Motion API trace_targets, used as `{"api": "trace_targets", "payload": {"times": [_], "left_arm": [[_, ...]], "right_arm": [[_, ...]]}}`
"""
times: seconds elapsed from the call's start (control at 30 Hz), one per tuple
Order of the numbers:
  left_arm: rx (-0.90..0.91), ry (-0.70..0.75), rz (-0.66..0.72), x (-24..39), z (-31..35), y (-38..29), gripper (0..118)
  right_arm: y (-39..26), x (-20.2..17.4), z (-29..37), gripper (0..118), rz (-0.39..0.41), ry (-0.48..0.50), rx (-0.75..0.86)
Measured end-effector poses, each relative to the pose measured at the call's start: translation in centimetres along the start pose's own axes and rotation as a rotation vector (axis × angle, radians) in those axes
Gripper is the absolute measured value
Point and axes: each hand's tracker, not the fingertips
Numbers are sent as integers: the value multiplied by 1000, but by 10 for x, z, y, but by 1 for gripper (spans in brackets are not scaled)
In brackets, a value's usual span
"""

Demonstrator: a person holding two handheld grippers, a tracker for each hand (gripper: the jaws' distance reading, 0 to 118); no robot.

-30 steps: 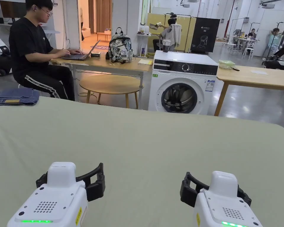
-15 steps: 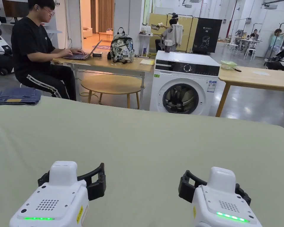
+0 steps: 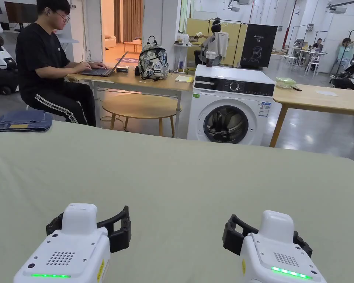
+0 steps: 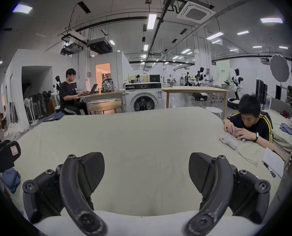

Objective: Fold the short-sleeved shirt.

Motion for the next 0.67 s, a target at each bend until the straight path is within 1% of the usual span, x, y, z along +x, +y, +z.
{"api": "trace_targets", "payload": {"times": [0.13,0.67], "left_arm": [[-3,4,-8,-1,0,3,95],[-42,-9,-18,0,-6,-4,95]], "right_arm": [[1,0,0,102,-7,0,-5],[-5,-1,-9,101,29,-6,-31]]}}
